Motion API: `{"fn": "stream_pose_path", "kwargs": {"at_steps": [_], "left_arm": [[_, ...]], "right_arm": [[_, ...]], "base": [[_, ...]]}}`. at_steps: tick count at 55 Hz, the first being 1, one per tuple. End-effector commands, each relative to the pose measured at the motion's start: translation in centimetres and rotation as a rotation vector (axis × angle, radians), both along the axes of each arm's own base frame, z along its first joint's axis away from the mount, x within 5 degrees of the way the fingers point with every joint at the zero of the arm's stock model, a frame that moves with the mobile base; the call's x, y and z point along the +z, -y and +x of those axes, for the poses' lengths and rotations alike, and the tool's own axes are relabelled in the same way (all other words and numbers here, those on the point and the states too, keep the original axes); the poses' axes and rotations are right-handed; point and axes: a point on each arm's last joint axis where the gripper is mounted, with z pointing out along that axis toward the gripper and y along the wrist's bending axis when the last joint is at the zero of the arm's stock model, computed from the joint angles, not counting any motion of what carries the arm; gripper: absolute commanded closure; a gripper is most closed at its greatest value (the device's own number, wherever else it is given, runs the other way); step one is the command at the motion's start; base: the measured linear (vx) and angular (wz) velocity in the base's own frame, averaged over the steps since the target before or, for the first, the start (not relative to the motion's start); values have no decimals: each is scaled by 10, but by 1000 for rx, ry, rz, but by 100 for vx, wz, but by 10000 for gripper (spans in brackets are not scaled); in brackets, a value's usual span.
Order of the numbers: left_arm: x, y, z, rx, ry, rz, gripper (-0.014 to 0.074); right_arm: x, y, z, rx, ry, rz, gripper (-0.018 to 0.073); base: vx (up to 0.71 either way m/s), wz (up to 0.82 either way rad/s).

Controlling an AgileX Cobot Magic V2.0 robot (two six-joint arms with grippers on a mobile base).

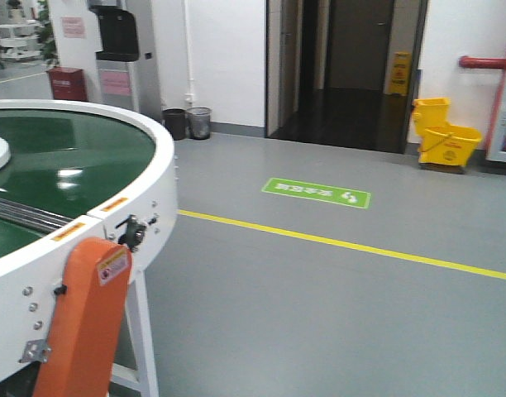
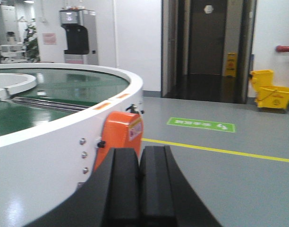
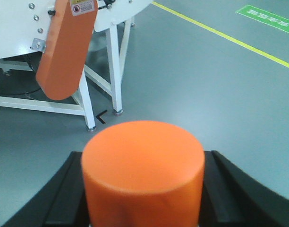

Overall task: Grab orange capacitor from left shelf to right conveyor
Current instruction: 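Drive the base to the round green conveyor holding the cylinder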

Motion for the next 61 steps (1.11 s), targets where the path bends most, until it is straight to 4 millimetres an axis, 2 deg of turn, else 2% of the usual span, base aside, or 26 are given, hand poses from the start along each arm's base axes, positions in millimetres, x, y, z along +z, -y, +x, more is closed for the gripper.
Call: {"fn": "stream_pose_path", "kwargs": {"at_steps": [1, 61], "left_arm": [[-3, 0, 0, 1, 60, -9, 603], [-3, 0, 0, 1, 60, -9, 603]], "right_arm": [[15, 0, 3, -4, 99, 24, 233], [15, 0, 3, -4, 99, 24, 233]], "base": [[32, 36], [24, 51]]}}
